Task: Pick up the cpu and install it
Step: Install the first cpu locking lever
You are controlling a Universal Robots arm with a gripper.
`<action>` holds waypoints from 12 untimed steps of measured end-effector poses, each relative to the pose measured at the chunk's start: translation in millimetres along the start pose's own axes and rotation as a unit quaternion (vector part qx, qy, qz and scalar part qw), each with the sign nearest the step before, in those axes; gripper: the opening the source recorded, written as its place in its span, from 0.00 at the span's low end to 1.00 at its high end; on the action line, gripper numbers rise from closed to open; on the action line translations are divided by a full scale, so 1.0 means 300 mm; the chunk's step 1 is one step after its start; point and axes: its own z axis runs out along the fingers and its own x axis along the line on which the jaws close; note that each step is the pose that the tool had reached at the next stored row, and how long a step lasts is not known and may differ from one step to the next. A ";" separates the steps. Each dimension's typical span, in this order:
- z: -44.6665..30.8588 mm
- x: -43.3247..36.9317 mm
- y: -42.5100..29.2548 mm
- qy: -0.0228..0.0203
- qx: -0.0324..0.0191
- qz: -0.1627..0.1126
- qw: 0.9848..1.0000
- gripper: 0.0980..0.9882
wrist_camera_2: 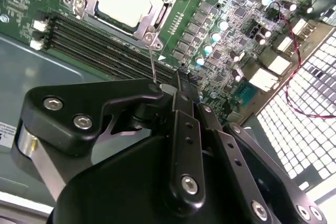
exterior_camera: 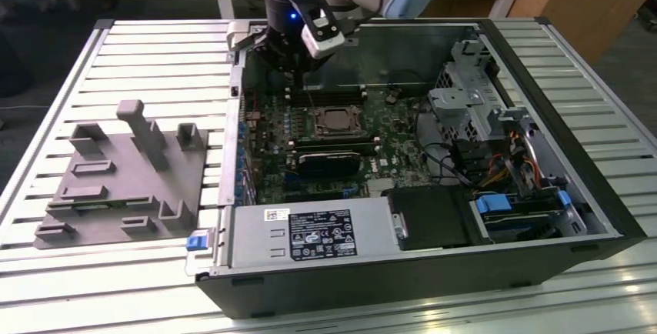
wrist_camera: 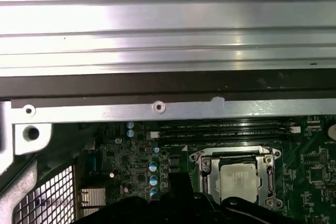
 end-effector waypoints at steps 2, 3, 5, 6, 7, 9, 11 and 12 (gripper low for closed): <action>0.002 0.001 0.010 0.000 0.000 -0.002 1.000 0.01; 0.004 0.001 0.015 0.000 0.000 -0.002 1.000 0.01; 0.006 0.001 0.023 0.000 0.000 -0.002 1.000 0.01; 0.008 0.001 0.026 0.000 0.000 -0.002 1.000 0.01; 0.009 0.000 0.028 0.000 0.000 -0.003 1.000 0.01; 0.011 -0.011 0.032 0.000 0.000 -0.003 1.000 0.01; 0.013 -0.029 0.036 0.000 0.000 -0.003 1.000 0.01; 0.013 -0.039 0.037 0.001 0.000 -0.003 1.000 0.01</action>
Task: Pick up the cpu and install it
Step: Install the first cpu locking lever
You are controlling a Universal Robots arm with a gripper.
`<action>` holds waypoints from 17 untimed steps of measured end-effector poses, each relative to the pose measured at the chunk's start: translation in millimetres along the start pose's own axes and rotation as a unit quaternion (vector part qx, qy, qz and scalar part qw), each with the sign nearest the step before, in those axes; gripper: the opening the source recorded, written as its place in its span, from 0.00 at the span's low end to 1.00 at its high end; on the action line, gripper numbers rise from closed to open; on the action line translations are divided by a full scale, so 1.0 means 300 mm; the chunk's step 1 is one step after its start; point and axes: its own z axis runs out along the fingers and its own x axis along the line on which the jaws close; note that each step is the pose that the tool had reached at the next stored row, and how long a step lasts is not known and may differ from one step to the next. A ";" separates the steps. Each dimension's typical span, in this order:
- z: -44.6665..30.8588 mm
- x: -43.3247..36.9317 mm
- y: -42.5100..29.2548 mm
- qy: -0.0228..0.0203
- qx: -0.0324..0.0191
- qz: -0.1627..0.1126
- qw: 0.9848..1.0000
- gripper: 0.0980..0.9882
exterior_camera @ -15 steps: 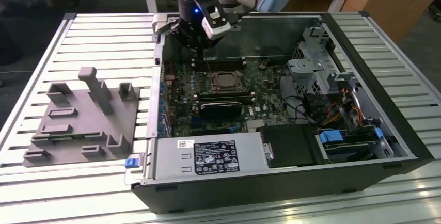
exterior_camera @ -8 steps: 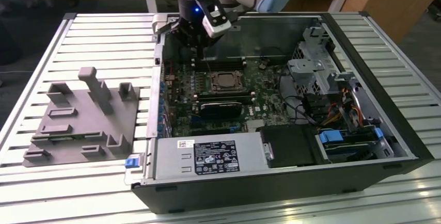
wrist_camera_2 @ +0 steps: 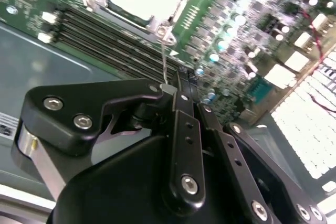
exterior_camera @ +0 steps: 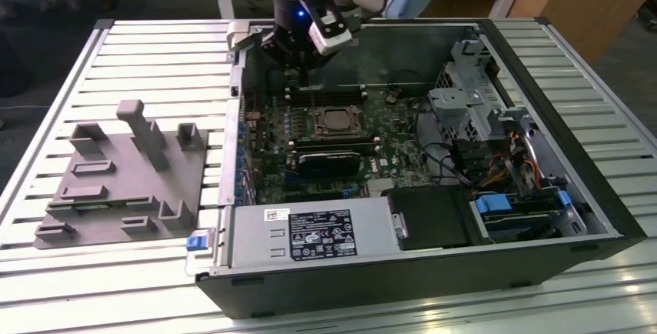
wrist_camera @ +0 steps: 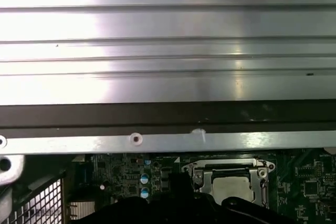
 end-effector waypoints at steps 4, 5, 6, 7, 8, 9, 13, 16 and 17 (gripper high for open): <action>0.004 -0.046 0.006 0.001 0.000 0.000 1.000 0.01; 0.005 -0.058 0.007 0.001 0.000 0.000 1.000 0.01; 0.007 -0.070 0.009 0.001 0.000 0.000 1.000 0.01; 0.008 -0.081 0.010 0.001 0.000 0.000 1.000 0.01; 0.009 -0.089 0.011 0.001 0.000 0.000 1.000 0.01; 0.010 -0.095 0.011 0.001 0.000 0.000 1.000 0.01; 0.012 -0.098 0.008 0.001 -0.012 0.000 1.000 0.01; 0.016 -0.099 0.000 0.002 -0.032 0.001 0.999 0.01; 0.018 -0.099 -0.003 0.002 -0.032 0.001 0.999 0.01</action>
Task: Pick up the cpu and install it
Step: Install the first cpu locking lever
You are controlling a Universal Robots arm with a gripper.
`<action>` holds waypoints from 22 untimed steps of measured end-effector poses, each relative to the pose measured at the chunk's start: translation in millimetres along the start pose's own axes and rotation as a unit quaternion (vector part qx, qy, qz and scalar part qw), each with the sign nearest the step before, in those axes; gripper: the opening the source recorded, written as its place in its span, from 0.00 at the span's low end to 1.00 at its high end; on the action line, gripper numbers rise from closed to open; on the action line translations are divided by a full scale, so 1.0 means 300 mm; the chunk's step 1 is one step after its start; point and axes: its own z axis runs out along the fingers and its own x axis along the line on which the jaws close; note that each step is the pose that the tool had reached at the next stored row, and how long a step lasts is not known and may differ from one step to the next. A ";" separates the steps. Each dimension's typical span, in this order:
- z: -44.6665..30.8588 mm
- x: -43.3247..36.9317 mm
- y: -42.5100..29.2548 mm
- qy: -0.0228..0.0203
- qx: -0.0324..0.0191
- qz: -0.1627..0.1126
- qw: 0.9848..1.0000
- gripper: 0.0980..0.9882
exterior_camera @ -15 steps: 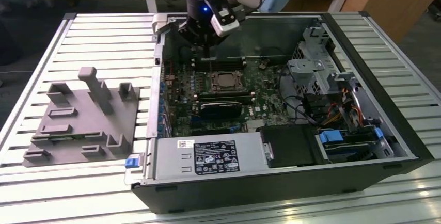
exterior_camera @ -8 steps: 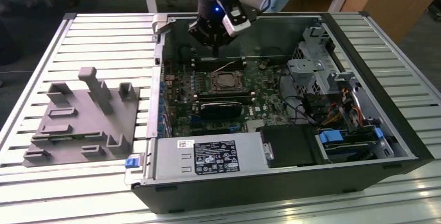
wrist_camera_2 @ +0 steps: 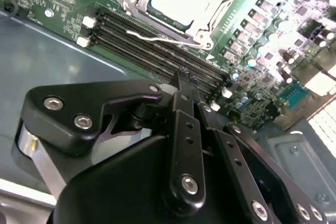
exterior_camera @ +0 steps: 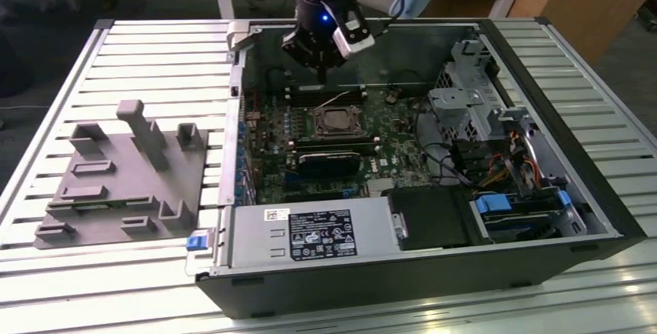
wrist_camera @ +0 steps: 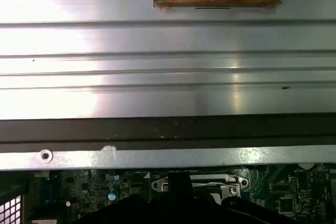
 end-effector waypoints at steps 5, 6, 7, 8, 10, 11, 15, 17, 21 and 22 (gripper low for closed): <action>0.009 -0.004 -0.003 0.000 0.009 0.000 1.000 0.01; 0.014 -0.006 -0.003 0.000 0.010 0.000 1.000 0.01; 0.020 -0.008 -0.004 0.000 0.010 0.000 1.000 0.01; 0.026 -0.012 -0.004 0.000 0.010 0.000 1.000 0.01; 0.037 -0.019 -0.005 0.000 0.010 0.000 1.000 0.01; 0.042 -0.025 -0.005 0.000 0.010 0.000 1.000 0.01; 0.057 -0.039 -0.005 0.000 0.010 -0.001 1.000 0.01; 0.066 -0.042 -0.004 0.000 0.010 -0.002 1.000 0.01; 0.086 -0.052 -0.002 0.000 0.010 -0.008 1.000 0.01; 0.089 -0.056 -0.001 0.000 0.010 -0.009 1.000 0.01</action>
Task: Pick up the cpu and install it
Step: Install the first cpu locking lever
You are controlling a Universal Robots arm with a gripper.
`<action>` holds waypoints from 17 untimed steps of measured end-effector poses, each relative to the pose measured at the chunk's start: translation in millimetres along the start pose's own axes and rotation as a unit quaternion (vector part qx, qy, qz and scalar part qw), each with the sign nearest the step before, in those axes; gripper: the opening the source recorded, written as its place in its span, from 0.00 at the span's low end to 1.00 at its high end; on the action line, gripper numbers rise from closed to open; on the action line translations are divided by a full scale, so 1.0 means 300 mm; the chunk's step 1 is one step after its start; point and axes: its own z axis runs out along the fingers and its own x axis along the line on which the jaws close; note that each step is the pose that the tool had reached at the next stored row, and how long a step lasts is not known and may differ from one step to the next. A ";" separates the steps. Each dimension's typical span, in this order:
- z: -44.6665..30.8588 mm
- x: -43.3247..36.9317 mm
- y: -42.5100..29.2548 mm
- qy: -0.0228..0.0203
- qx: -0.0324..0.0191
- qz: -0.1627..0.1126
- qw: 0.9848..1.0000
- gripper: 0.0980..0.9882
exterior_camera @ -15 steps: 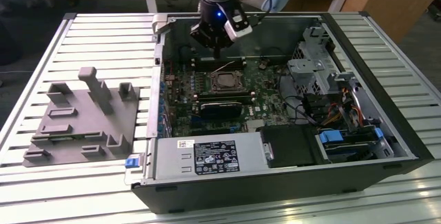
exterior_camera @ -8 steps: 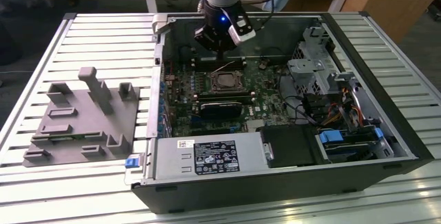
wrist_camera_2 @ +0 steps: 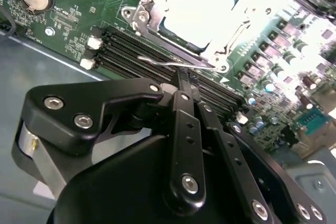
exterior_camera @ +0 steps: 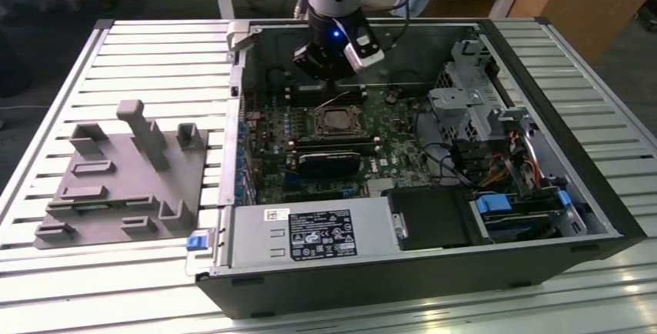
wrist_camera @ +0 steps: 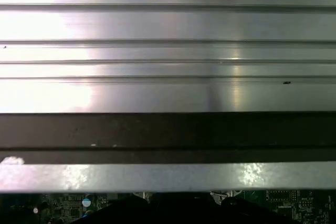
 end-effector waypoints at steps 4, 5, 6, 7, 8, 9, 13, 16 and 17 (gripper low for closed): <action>0.006 -0.014 0.003 0.000 0.000 0.000 1.000 0.01; 0.008 -0.017 0.003 0.000 0.000 0.000 1.000 0.01; 0.010 -0.021 0.004 0.000 0.000 0.000 1.000 0.01; 0.011 -0.024 0.005 0.000 0.000 0.000 1.000 0.01; 0.013 -0.027 0.005 0.000 0.000 0.000 1.000 0.01; 0.014 -0.030 0.006 0.000 0.000 0.000 1.000 0.01; 0.021 -0.047 0.007 0.000 0.000 0.000 1.000 0.01; 0.029 -0.058 0.006 0.000 0.000 0.000 1.000 0.01; 0.032 -0.061 0.006 0.000 0.000 0.000 1.000 0.01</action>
